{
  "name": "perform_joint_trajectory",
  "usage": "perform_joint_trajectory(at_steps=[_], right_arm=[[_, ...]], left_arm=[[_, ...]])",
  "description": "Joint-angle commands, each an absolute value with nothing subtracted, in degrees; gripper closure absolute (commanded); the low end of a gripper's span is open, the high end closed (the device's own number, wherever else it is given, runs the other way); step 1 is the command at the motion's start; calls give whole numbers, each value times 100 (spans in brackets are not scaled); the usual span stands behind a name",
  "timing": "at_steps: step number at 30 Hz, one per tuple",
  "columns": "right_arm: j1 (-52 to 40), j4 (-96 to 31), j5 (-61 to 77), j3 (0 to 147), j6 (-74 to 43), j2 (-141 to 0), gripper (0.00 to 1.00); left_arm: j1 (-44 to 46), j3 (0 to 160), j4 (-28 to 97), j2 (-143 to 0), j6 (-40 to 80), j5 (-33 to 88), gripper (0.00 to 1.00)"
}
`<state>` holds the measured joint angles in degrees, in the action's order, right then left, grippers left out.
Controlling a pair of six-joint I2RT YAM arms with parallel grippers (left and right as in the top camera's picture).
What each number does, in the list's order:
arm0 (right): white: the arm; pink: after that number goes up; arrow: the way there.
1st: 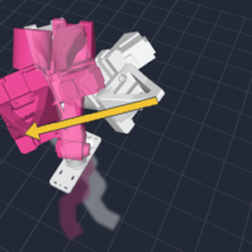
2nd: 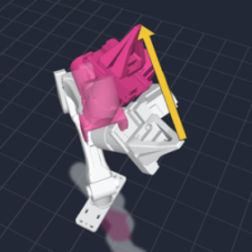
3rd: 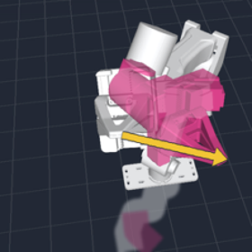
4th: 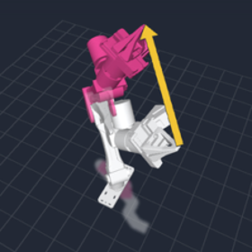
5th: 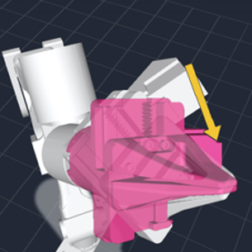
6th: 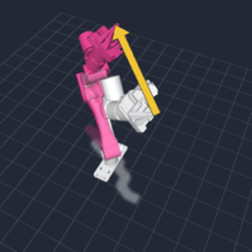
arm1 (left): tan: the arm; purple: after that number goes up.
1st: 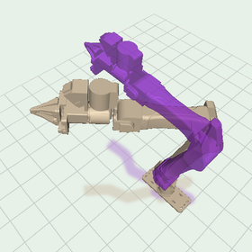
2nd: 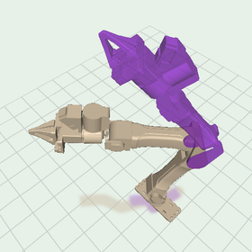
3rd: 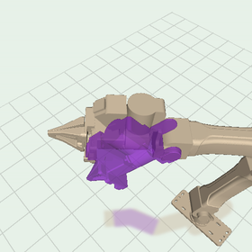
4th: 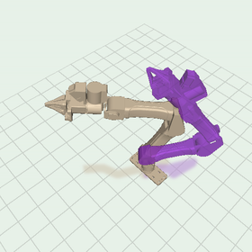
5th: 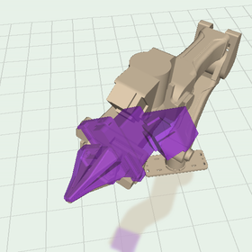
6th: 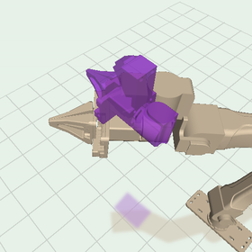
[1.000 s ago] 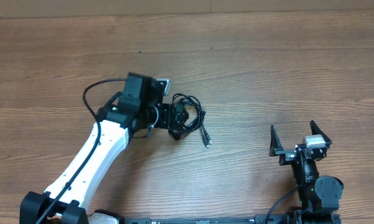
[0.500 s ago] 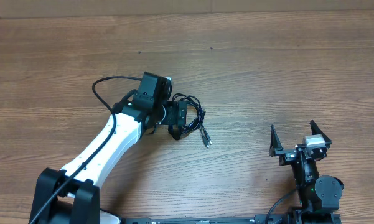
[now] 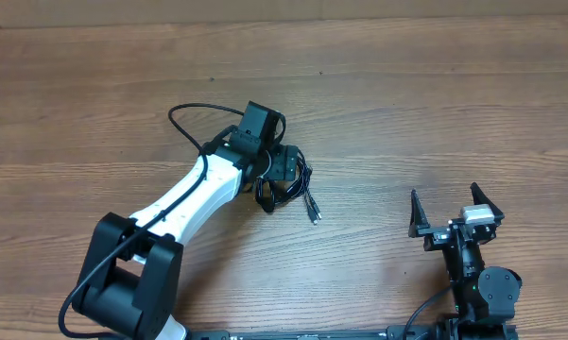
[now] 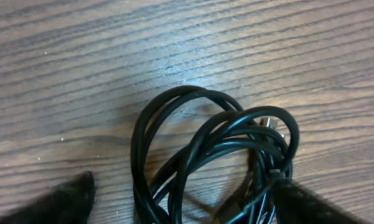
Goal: Untangle cables
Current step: 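Lower the left gripper and grasp the black cable coil, lift it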
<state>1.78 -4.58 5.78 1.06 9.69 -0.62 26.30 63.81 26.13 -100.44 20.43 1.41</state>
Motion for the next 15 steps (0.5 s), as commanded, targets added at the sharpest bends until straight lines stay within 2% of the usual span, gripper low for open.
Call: perform_joint_trajectory(at_steps=[1,5,9,10,13,15], right_arm=[[196,-438,607,45,991,-16,0],[196,-436,607,45,991,-16,0],[196,-436,607,45,991,-16,0],[196,-438,607,45,991,-16,0],[196,-438,607,45,991,-16,0],[196,-436,607,45,991,-16,0]], left_arm=[[2668,6512,2633,-10097,2093,-86,26],[2665,6504,2759,-10151,2016,-207,32],[2674,6504,2731,-10191,2018,-145,32],[2674,6504,2733,-10191,2018,-145,34],[2683,6504,2696,-10191,2043,-145,50],[2683,6504,2694,-10191,2064,-145,53]])
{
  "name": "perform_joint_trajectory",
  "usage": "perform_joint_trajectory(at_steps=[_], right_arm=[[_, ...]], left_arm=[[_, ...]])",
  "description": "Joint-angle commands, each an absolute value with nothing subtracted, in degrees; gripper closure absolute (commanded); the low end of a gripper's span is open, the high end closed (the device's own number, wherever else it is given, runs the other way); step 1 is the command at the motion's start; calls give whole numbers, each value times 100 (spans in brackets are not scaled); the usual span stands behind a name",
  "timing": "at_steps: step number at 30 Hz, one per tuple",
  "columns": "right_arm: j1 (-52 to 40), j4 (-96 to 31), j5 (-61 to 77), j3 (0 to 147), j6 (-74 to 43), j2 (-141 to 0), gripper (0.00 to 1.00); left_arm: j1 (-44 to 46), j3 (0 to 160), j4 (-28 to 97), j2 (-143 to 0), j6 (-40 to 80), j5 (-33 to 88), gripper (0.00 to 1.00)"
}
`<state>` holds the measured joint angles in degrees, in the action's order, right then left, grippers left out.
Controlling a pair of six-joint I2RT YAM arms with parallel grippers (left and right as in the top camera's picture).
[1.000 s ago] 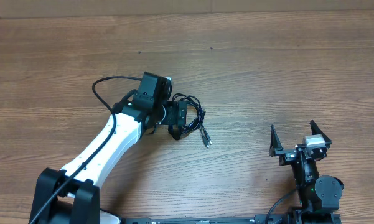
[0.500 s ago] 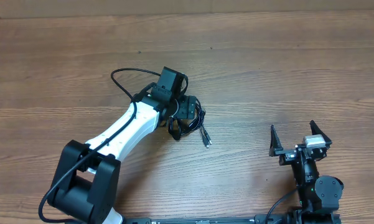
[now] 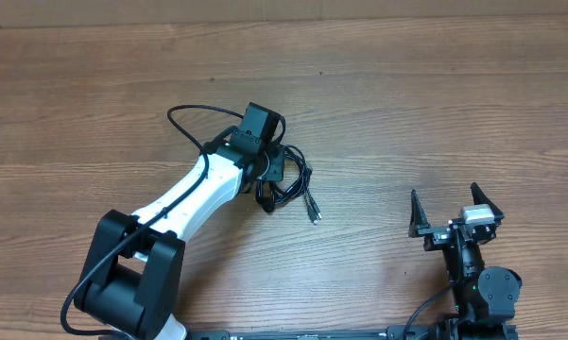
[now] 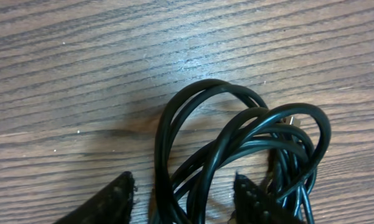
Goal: Untangle cables
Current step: 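Lower the left gripper and grasp the black cable coil, lift it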
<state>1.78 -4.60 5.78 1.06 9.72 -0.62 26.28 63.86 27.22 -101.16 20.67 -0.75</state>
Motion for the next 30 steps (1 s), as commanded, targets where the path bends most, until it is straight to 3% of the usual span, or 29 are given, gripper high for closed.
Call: perform_joint_trajectory(at_steps=[1,10,14,16,24,30], right_arm=[[196,-436,607,45,993,-16,0],[196,-438,607,45,991,-16,0],[196,-438,607,45,991,-16,0],[196,-436,607,45,991,-16,0],[196,-438,607,45,991,-16,0],[196,-436,607,45,993,-16,0]], left_arm=[[2683,6504,2694,-10191,2064,-145,55],[2683,6501,2696,-10191,2060,-187,53],[2705,6501,2694,-10191,2060,-191,86],[2705,6501,2692,-10191,2060,-189,95],[2703,6541,2703,-10112,2021,134,96],[2705,7100,3190,-9614,1179,456,96]])
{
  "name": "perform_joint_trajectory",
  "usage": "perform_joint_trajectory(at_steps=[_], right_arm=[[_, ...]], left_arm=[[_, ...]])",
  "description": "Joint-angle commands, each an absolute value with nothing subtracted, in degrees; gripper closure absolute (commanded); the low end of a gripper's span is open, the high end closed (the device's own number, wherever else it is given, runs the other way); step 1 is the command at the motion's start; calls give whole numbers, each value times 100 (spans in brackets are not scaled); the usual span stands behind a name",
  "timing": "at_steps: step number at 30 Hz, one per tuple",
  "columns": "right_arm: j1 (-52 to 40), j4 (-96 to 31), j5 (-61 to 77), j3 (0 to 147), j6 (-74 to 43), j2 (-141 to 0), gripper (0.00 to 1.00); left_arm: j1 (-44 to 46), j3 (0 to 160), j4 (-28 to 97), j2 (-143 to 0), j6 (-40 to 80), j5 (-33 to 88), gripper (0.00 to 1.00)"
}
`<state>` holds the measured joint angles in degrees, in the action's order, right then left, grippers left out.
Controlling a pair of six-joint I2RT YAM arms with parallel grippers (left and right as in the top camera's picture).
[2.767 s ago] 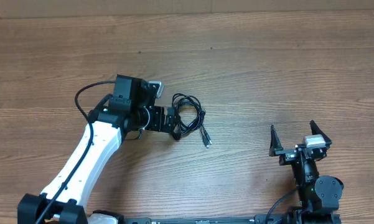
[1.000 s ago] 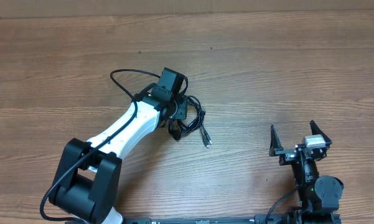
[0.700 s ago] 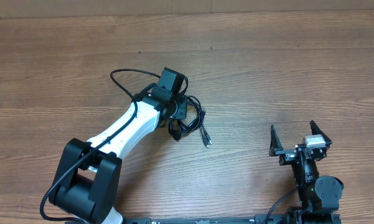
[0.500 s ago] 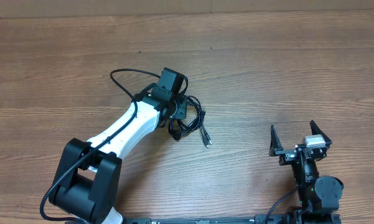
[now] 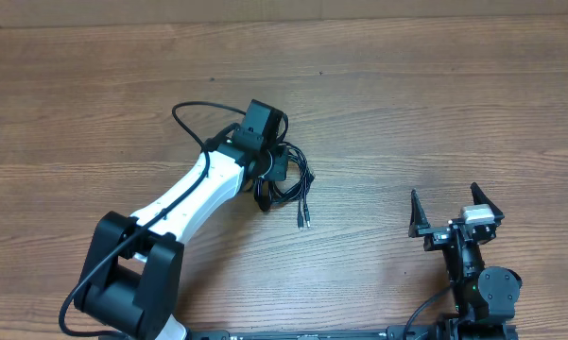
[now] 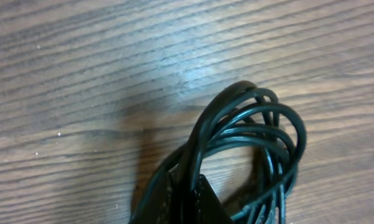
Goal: Untangle cables
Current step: 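Lower the left gripper and grasp the black cable coil, lift it, then bring the right gripper toward the cable held by the left gripper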
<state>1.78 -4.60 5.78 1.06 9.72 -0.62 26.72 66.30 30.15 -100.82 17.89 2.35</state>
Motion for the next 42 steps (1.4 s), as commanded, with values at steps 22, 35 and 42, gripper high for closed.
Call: perform_joint_trajectory(at_steps=[22,35,42], right_arm=[[196,-434,611,45,991,-16,0],[196,-318,2447,301,-2062,-16,0],[196,-1046,3157,1557,-1872,-467,0]], left_arm=[[2705,7883,4670,-7225,-176,456,96],[2703,7883,4821,-7059,-1284,1957,96],[2703,7883,4818,-7059,-1444,2075,96]])
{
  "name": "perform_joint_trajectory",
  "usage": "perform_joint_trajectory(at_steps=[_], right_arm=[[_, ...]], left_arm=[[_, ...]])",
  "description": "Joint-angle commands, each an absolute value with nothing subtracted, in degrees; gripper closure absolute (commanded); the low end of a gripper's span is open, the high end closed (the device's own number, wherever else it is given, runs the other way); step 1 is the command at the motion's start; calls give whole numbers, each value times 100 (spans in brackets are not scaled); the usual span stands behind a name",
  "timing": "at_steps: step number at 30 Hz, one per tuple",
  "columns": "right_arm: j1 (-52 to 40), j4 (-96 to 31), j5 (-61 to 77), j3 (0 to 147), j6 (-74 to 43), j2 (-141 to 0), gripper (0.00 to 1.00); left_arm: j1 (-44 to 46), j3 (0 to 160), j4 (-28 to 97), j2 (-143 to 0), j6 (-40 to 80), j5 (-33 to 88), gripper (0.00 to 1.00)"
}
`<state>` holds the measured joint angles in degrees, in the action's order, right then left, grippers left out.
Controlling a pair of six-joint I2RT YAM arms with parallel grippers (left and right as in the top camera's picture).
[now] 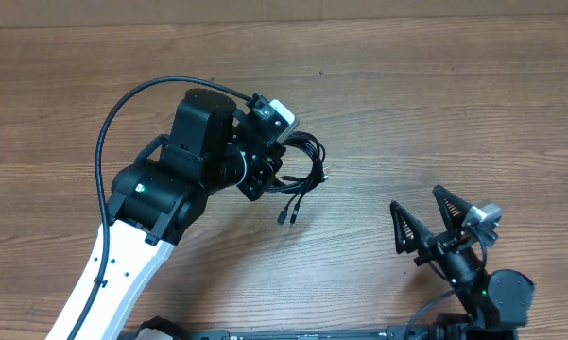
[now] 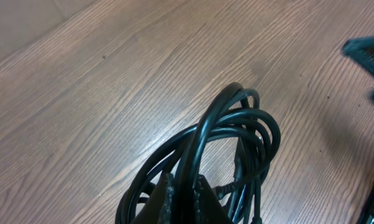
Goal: Untangle cables
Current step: 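Bring the right gripper toward the cable held by the left gripper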
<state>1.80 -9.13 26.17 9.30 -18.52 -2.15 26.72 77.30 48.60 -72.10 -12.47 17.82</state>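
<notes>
A bundle of black cables [image 1: 301,170] hangs in coiled loops, lifted off the wooden table [image 1: 435,104]. My left gripper [image 1: 265,168] is shut on strands of that bundle; in the left wrist view the fingertips [image 2: 182,190] pinch the cable loops [image 2: 236,130] close together. A loose plug end [image 1: 285,215] dangles below the bundle. My right gripper [image 1: 444,222] stands open at the front right, apart from the cables, with nothing between its fingers.
The left arm's own black supply cable [image 1: 123,113] arcs over the table at the left. The right arm's base [image 1: 487,293] sits at the front right edge.
My left gripper has risen well above the table with the cable bundle in it, and the arm has swung nearer the camera. The right gripper has tilted and shifted slightly left.
My left gripper stood open over the cable bundle lying on the table. Its fingers then narrowed around some loops. Then it was shut on the strands at table height. Now the bundle hangs from it above the table.
</notes>
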Motion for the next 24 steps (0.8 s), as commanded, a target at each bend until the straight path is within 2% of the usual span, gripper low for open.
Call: perform_joint_trajectory(at_steps=[1,5,6,12,14,16,18,20,22,24], right_arm=[[196,-1190,3371,1809,-1664,-698,0],[196,-1638,4042,2547,-1162,-1553,0],[196,-1664,4803,2853,-880,-2062,0],[193,-788,6785,2998,-939,-3030,0],[196,-565,6864,2998,-1199,-3214,2],[196,-423,6866,2998,-1378,-3350,10],[193,-366,6864,2998,-1378,-3474,11],[193,-336,6849,2998,-1494,-3573,12],[193,-174,6849,2998,-1680,-3710,18],[193,-45,6847,2998,-1778,-3815,20]], left_arm=[[2703,7883,4812,-7059,-1463,2150,96],[2703,7883,4799,-7059,-1483,2349,96],[2703,7883,4792,-7059,-1468,2366,96],[2703,7883,4729,-7059,-875,2362,96],[2703,7883,4685,-7059,-532,2362,96],[2703,7883,4613,-7059,-158,2362,96],[2705,7883,4560,-7059,99,2366,96],[2705,7883,4563,-7061,270,2377,96],[2705,7883,4587,-7067,283,2554,96],[2705,7883,4584,-7078,281,2738,96]])
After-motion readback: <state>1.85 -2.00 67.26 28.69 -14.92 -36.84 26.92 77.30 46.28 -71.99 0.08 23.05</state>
